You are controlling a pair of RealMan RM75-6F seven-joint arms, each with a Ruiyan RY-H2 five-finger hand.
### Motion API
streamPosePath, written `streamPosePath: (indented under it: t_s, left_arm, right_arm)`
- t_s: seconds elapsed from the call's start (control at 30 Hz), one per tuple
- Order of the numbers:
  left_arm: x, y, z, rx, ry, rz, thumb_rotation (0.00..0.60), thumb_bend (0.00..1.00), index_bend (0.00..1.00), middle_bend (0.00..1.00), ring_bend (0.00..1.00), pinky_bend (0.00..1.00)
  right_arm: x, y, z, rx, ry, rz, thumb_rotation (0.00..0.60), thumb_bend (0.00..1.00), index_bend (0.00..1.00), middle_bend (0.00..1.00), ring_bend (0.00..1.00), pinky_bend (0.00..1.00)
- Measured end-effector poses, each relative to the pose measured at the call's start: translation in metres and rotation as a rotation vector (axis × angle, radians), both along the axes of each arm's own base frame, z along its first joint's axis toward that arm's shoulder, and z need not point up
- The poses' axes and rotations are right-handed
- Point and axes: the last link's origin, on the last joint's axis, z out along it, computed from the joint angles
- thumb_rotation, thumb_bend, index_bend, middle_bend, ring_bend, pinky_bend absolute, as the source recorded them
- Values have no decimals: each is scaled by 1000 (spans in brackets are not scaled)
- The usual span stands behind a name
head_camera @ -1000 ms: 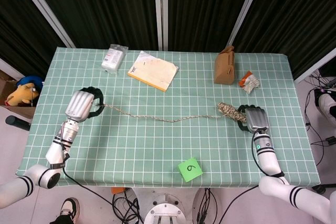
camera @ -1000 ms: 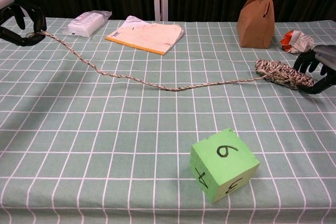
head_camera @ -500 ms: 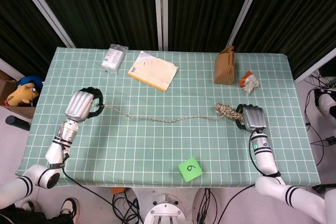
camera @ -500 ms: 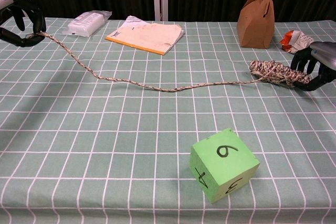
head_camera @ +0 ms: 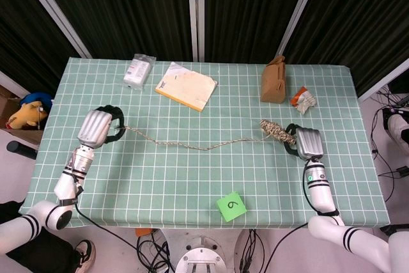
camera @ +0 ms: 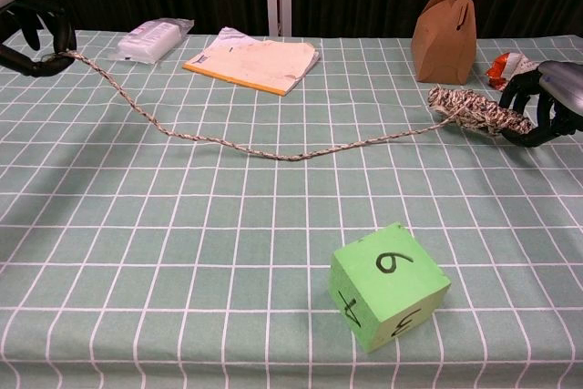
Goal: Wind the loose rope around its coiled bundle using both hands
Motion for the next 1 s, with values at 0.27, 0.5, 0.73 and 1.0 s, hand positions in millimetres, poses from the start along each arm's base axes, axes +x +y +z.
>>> streamPosePath:
  t_s: [0.27, 0.5, 0.73, 1.0]
  left_arm:
    - [4, 1, 13, 30, -40, -5, 600, 519, 780, 480, 394, 491]
    - [19, 0, 34, 40, -85, -32, 600, 521, 784, 480, 394, 492]
    - [45, -5, 70, 54, -111, -87, 600, 523, 790, 479, 394, 492]
    - [89, -16, 107, 44, -111, -147, 600, 528, 800, 480, 394, 493]
  right_arm:
    - [4, -2, 7, -72, -128, 68, 600, 633, 882, 680, 638, 816]
    - [18, -9, 11, -195, -336, 197, 600, 649, 881, 676, 639, 816]
    - [61, -26, -4, -281, -525, 307, 600, 659, 879, 668, 639, 816]
    - [100, -53, -15, -243, -469, 407, 600, 662, 878, 666, 639, 816]
